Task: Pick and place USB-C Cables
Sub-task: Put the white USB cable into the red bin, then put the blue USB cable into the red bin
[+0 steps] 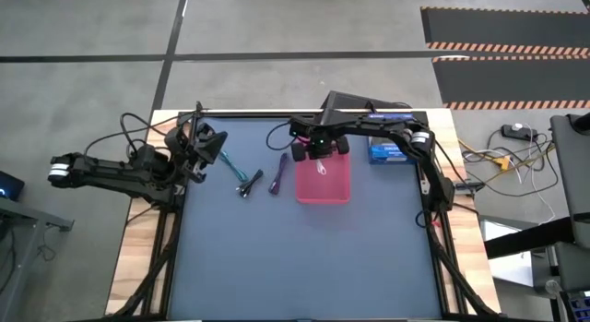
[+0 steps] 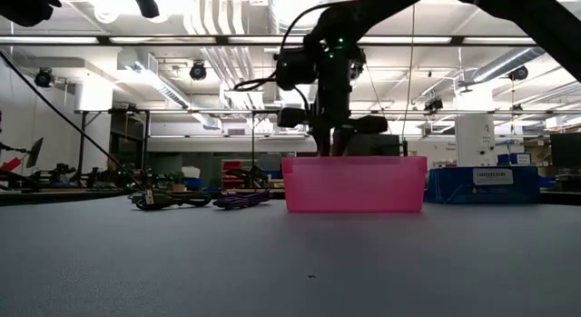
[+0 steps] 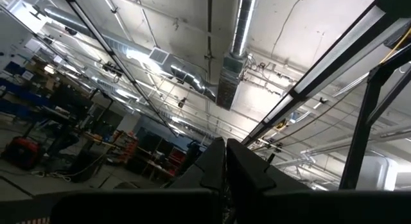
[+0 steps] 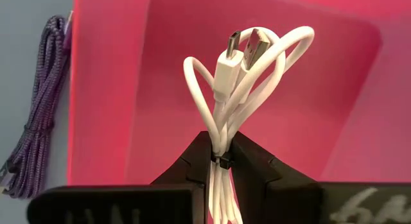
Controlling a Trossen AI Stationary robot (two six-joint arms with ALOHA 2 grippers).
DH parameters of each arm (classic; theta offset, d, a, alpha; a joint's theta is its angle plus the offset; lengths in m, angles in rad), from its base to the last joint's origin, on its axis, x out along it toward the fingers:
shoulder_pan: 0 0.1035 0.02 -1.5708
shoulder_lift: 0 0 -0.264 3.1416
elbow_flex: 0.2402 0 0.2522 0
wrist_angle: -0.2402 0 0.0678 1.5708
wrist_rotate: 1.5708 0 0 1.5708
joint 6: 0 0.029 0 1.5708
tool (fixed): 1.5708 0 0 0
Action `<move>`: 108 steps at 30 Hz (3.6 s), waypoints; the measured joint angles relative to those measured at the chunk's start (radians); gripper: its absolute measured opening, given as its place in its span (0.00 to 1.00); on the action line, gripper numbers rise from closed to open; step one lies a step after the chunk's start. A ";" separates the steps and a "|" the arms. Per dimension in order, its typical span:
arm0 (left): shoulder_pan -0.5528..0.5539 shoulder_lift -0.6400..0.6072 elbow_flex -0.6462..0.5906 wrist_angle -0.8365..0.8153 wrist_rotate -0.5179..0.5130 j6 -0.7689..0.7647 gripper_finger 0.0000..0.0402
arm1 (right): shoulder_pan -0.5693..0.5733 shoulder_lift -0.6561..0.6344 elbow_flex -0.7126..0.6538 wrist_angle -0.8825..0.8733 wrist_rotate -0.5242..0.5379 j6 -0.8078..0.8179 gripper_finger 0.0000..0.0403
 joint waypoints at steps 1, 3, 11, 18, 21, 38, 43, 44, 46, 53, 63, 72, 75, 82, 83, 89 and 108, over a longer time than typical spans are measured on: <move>0.000 0.001 0.000 0.000 0.000 0.000 0.00 | 0.001 0.000 0.000 0.003 0.002 0.000 0.08; 0.000 0.004 0.000 0.001 0.000 0.000 0.00 | 0.001 0.000 0.000 0.002 0.005 -0.001 0.08; 0.000 0.011 0.000 0.001 -0.004 0.000 0.00 | 0.000 0.000 -0.015 0.012 0.041 -0.016 0.08; 0.000 0.009 0.000 0.000 -0.004 0.000 0.00 | 0.005 0.000 -0.039 0.032 0.040 -0.018 0.08; 0.000 0.011 0.000 0.001 -0.004 0.000 0.00 | 0.005 0.000 -0.048 0.036 0.040 -0.018 0.08; 0.000 0.015 0.000 0.002 -0.004 -0.002 0.00 | 0.008 0.003 -0.061 0.057 0.039 -0.051 0.08; 0.000 0.016 0.000 0.002 -0.004 -0.004 0.00 | 0.008 0.003 -0.061 0.060 0.039 -0.052 0.08; 0.000 0.016 0.000 0.002 -0.004 -0.005 0.00 | 0.008 0.003 -0.061 0.060 0.039 -0.052 0.08; 0.000 0.017 0.000 0.002 -0.004 -0.005 0.00 | 0.008 0.003 -0.061 0.064 0.039 -0.052 0.09; 0.000 0.016 0.000 0.002 -0.004 -0.004 0.00 | 0.008 0.004 -0.061 0.071 0.037 -0.036 0.22; 0.000 0.014 0.000 0.002 -0.004 -0.008 0.00 | 0.007 -0.018 -0.063 0.071 -0.006 -0.033 0.35; -0.001 0.014 0.001 -0.126 -0.036 -0.122 0.00 | 0.085 -0.183 -0.063 0.080 0.022 -0.016 0.33; 0.000 0.015 0.001 -0.311 -0.078 -0.254 0.00 | 0.135 -0.240 -0.062 0.079 0.081 -0.038 0.31; 0.000 0.052 0.011 -0.805 -0.068 -0.558 0.00 | 0.225 -0.369 -0.062 0.073 0.178 -0.127 0.26; 0.000 0.060 0.015 -0.853 -0.055 -0.596 0.00 | 0.229 -0.386 -0.062 0.072 0.193 -0.146 0.26; 0.000 0.153 0.030 -0.976 0.035 -0.667 0.00 | 0.218 -0.505 -0.062 0.071 0.260 -0.342 0.21; 0.000 0.679 0.485 -1.380 0.254 -1.113 0.00 | 0.119 -0.826 -0.094 0.063 0.177 -0.883 0.11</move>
